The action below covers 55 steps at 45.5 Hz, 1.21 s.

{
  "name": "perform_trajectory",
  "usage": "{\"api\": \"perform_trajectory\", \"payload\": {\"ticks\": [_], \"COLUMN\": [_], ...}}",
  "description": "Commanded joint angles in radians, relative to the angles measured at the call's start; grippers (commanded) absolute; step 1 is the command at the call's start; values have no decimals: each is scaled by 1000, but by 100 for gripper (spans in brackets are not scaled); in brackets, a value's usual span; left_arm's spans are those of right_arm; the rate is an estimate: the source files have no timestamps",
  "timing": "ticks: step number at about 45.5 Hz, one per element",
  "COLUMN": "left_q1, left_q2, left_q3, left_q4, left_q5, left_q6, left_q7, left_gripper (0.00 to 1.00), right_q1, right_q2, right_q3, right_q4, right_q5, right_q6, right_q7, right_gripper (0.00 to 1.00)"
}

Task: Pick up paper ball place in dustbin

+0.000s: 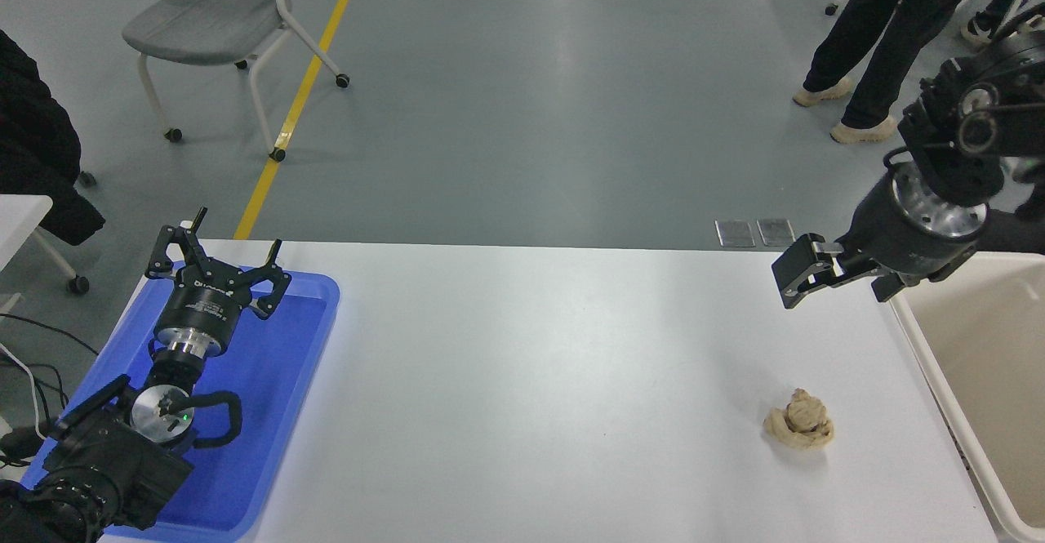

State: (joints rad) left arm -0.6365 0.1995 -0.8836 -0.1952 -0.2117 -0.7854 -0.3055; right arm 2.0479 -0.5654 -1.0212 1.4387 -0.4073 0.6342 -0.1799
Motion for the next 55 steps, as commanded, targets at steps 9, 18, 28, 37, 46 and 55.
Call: {"api": "perform_trajectory", "payload": {"ticks": [9,18,28,37,46,55], "left_q1": [0,0,0,0,0,0], "left_q2": [0,0,0,0,-2,-2], "left_q3": [0,0,0,0,0,0], "left_q4": [0,0,0,0,0,0], "left_q5": [0,0,0,0,0,0], "left_q6": [0,0,0,0,0,0], "left_q7": [0,0,0,0,0,0], "left_gripper": [100,100,100,100,100,100], "right_q1": [-465,-719,-891,-976,-1031,-1058], "right_q2": [-186,-179,-102,-36,12,42], "right_q3": [305,490,616,656,702,707], "right_q4": [-155,-300,-414,-492,-534,-555], "right_q5": [-245,-341,-395,-398,-401,-401], "right_q6": [-47,-90,-131,-165,-194,-240], "right_q7": [8,8,10,10,10,10], "right_gripper": [100,100,100,100,100,100]}}
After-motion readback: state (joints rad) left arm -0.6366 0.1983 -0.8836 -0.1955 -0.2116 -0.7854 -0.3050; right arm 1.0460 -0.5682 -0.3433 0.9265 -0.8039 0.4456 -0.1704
